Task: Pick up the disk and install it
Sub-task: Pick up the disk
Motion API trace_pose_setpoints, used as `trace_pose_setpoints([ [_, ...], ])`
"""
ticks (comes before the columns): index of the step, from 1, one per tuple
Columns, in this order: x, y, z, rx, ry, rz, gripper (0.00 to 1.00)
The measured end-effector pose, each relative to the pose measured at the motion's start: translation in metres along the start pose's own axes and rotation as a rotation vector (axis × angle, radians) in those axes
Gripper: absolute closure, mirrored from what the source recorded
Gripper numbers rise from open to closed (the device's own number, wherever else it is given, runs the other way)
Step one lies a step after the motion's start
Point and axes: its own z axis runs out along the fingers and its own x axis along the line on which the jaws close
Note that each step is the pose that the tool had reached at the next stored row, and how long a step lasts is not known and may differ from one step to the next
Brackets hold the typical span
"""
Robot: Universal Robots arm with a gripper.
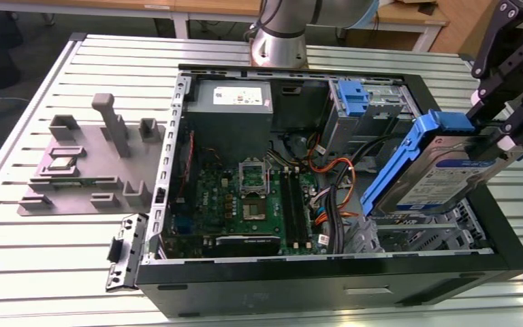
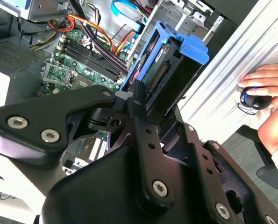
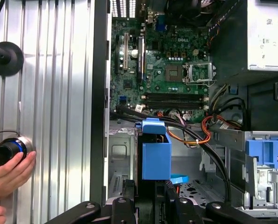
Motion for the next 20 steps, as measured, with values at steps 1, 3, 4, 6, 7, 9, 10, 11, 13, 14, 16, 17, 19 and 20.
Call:
trace_pose_setpoints([
  [1, 0.0000, 0.0000, 0.0000, 0.0000, -0.0003, 0.000, 0.65],
  [3, 0.0000, -0.0001, 0.0000, 0.0000, -0.0009, 0.000, 0.65],
  [4, 0.0000, -0.0034, -0.0001, 0.0000, -0.0077, 0.000, 0.65],
  [6, 0.0000, -0.0043, -0.0001, 0.0000, -0.0091, 0.000, 0.65],
  [7, 0.0000, -0.0052, -0.0001, 0.0000, -0.0104, 0.000, 0.65],
  [9, 0.0000, -0.0054, -0.0001, 0.0000, -0.0109, 0.000, 0.65],
  [10, 0.0000, -0.0056, -0.0001, 0.0000, -0.0110, 0.000, 0.65],
  [11, 0.0000, -0.0057, -0.0001, 0.0000, -0.0113, 0.000, 0.65],
  [13, 0.0000, -0.0060, -0.0002, 0.0001, -0.0116, 0.000, 0.65],
  [14, 0.0000, -0.0061, -0.0002, 0.0000, -0.0119, 0.000, 0.65],
  [16, 0.0001, -0.0062, -0.0002, 0.0000, -0.0115, 0.000, 0.65],
  [17, 0.0001, -0.0062, -0.0001, 0.0001, -0.0107, 0.000, 0.65],
  [19, 0.0000, -0.0062, -0.0003, 0.0000, -0.0055, 0.000, 0.65],
  [20, 0.0000, -0.0062, -0.0002, 0.0000, -0.0021, 0.000, 0.65],
])
